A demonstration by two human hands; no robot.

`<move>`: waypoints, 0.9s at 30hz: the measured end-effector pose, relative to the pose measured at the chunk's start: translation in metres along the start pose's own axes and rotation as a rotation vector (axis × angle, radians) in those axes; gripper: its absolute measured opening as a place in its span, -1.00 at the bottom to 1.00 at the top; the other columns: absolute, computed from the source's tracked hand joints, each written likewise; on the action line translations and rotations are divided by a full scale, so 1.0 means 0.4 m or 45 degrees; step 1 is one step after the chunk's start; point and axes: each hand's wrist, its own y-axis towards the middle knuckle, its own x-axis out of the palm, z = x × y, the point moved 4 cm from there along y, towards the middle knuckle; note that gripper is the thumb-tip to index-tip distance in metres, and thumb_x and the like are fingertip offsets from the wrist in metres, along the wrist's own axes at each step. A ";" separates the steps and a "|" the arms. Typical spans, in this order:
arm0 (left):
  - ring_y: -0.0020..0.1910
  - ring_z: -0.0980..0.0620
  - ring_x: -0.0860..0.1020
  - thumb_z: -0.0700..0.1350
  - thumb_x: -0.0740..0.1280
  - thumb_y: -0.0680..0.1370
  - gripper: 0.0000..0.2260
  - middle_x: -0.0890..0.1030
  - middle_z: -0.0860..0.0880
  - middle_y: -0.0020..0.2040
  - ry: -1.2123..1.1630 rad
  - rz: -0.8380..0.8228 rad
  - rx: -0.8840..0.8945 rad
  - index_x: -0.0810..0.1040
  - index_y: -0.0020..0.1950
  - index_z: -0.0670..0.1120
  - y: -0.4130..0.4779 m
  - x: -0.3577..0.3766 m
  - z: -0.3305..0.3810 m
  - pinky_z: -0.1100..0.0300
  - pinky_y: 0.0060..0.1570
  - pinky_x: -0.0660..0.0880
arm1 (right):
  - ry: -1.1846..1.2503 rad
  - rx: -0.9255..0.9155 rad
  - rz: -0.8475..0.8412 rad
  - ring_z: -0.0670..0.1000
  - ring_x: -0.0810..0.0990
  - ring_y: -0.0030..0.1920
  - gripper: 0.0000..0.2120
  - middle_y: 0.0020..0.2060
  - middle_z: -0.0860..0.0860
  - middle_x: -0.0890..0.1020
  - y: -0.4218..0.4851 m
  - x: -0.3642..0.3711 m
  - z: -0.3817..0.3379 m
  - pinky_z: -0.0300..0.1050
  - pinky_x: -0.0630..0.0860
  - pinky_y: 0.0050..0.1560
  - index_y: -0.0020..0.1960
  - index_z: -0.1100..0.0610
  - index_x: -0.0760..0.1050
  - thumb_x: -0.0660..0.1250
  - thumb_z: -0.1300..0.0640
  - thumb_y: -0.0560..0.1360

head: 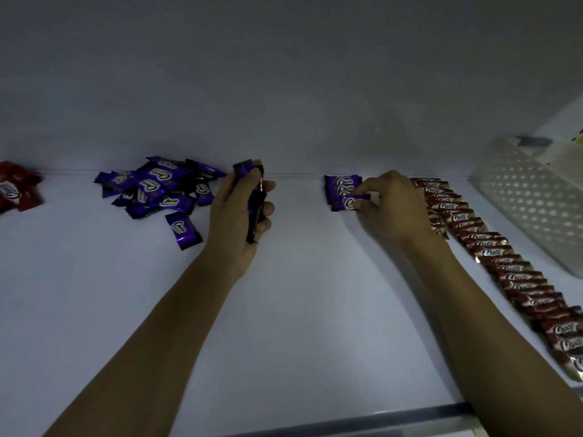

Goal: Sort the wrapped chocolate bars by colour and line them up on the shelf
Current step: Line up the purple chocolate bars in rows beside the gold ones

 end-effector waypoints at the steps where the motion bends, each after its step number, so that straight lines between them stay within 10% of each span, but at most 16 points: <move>1: -0.52 0.16 0.41 -0.15 0.19 0.63 -0.86 0.58 0.04 -0.31 0.027 -0.033 0.004 0.52 0.05 0.00 -0.001 0.003 -0.001 0.37 -0.65 0.25 | -0.011 -0.007 0.014 0.19 0.51 0.06 -0.78 0.03 0.16 0.55 0.000 0.003 -0.001 0.00 0.38 0.03 0.07 0.02 0.63 0.43 0.08 0.43; 6: -0.52 0.13 0.44 -0.22 0.28 0.58 -0.87 0.63 0.02 -0.25 0.410 -0.100 0.067 0.45 0.08 -0.04 -0.019 0.024 -0.015 0.34 -0.63 0.28 | 0.291 0.016 0.118 0.01 0.54 -0.14 -0.86 -0.12 0.05 0.58 -0.008 -0.016 -0.025 -0.14 0.36 -0.14 0.00 0.10 0.61 0.38 0.07 0.49; 10: -0.40 0.05 0.54 -0.23 0.36 0.53 -0.90 0.61 -0.08 -0.19 0.646 -0.139 0.088 0.49 -0.03 -0.06 -0.033 0.034 -0.029 0.28 -0.59 0.32 | 1.191 0.112 -0.357 -0.14 0.55 -0.33 -0.81 -0.23 0.13 0.64 -0.060 -0.033 -0.141 -0.35 0.42 -0.27 -0.05 0.27 0.60 0.31 0.15 0.53; 21: -0.47 0.11 0.55 -0.26 0.30 0.56 -0.87 0.61 -0.05 -0.26 0.577 0.030 0.128 0.49 -0.05 -0.03 -0.018 0.014 -0.024 0.29 -0.58 0.35 | 1.458 0.309 -0.361 -0.07 0.56 -0.39 -0.90 -0.33 -0.02 0.66 -0.052 -0.025 -0.122 -0.28 0.37 -0.39 -0.08 0.20 0.55 0.25 0.28 0.54; 27: -0.49 0.13 0.48 -0.27 0.33 0.55 -0.89 0.56 -0.05 -0.31 0.633 0.032 0.158 0.49 -0.07 -0.06 -0.022 0.018 -0.028 0.28 -0.57 0.36 | 1.108 0.186 -0.266 -0.14 0.58 -0.48 -0.86 -0.30 0.11 0.63 -0.045 -0.031 -0.107 -0.37 0.38 -0.47 -0.15 0.18 0.54 0.29 0.38 0.49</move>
